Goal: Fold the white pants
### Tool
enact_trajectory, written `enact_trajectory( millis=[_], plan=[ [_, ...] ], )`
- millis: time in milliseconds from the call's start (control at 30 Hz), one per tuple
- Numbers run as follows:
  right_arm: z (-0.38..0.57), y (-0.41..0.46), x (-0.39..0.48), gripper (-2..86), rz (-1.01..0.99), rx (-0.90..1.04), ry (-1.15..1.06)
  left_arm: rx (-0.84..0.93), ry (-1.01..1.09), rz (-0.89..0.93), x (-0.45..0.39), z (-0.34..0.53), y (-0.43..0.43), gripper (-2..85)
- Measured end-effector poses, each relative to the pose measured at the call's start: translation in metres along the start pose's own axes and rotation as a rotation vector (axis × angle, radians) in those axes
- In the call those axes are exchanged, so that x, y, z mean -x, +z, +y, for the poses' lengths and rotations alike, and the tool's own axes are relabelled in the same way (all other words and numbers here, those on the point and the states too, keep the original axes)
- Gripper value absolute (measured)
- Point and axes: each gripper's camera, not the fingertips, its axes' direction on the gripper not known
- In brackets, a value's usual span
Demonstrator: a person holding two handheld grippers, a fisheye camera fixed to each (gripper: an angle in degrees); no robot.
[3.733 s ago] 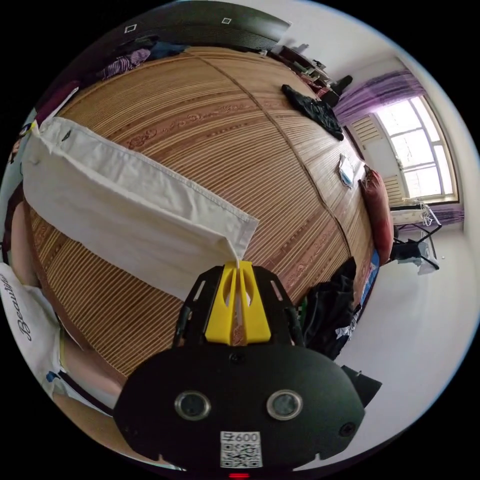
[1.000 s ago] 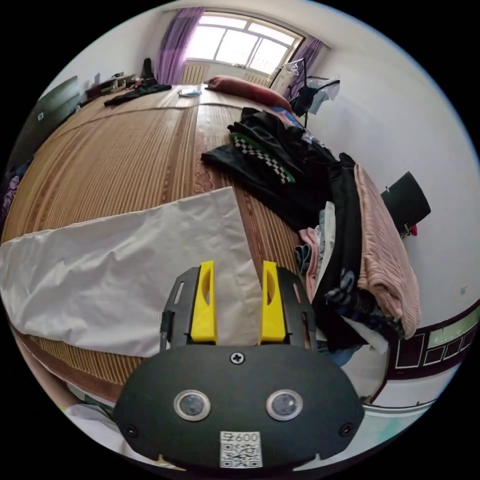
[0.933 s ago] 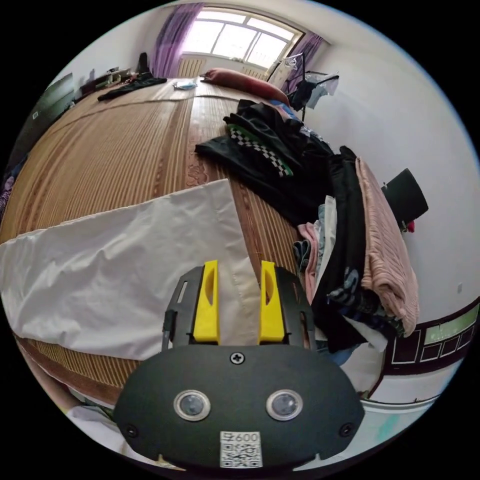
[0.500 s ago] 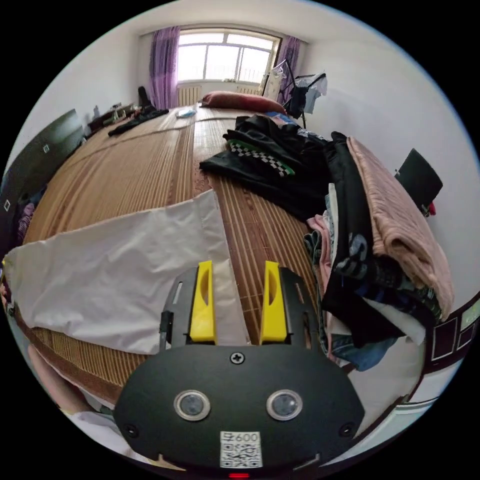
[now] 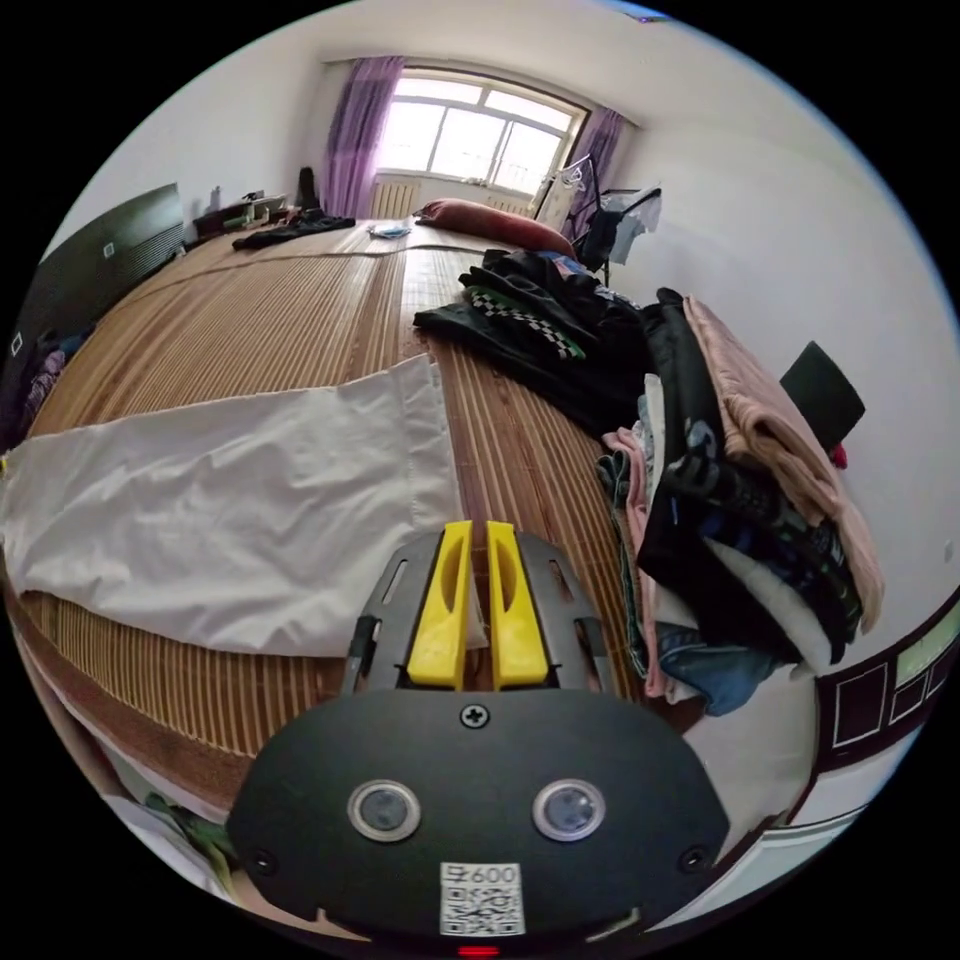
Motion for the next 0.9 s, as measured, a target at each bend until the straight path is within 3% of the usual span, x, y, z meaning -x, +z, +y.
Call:
enact_trajectory(
  millis=[200,267,333,400,433,533,633,700,733,833,900],
  plan=[
    [0.039,-0.005,0.003,2.5,0.077,-0.078,-0.017,-0.034,-0.279,0.197,0.040,0.035,0.036,3.2],
    [0.064,-0.014,0.013,3.3,0.052,-0.137,-0.051,-0.155,-0.472,0.129,0.054,0.066,0.022,2.4],
    [0.083,-0.014,0.021,3.8,0.007,-0.152,-0.071,-0.249,-0.501,0.099,0.055,0.088,0.011,2.1],
    [0.104,-0.013,0.031,3.8,-0.026,-0.164,-0.079,-0.280,-0.433,0.085,0.045,0.103,0.008,1.8],
    [0.118,-0.011,0.040,3.5,-0.051,-0.176,-0.097,-0.278,-0.303,0.120,0.026,0.110,0.012,1.5],
    [0.148,0.002,0.064,2.4,-0.096,-0.174,-0.167,-0.145,0.120,0.323,-0.051,0.131,0.051,1.2],
    [0.165,0.031,0.081,0.9,-0.122,-0.123,-0.219,-0.026,0.284,0.362,-0.119,0.163,0.107,1.2],
    [0.175,0.046,0.090,0.3,-0.156,-0.105,-0.247,0.097,0.243,0.204,-0.138,0.177,0.157,1.2],
    [0.182,0.057,0.096,0.1,-0.168,-0.079,-0.284,0.111,0.188,0.015,-0.141,0.191,0.184,1.3],
    [0.205,0.103,0.107,0.0,-0.077,0.035,-0.359,0.040,0.196,-0.182,-0.164,0.237,0.206,1.9],
    [0.224,0.115,0.100,0.1,-0.071,-0.018,-0.358,-0.118,0.201,-0.276,-0.188,0.285,0.187,2.9]
  ],
)
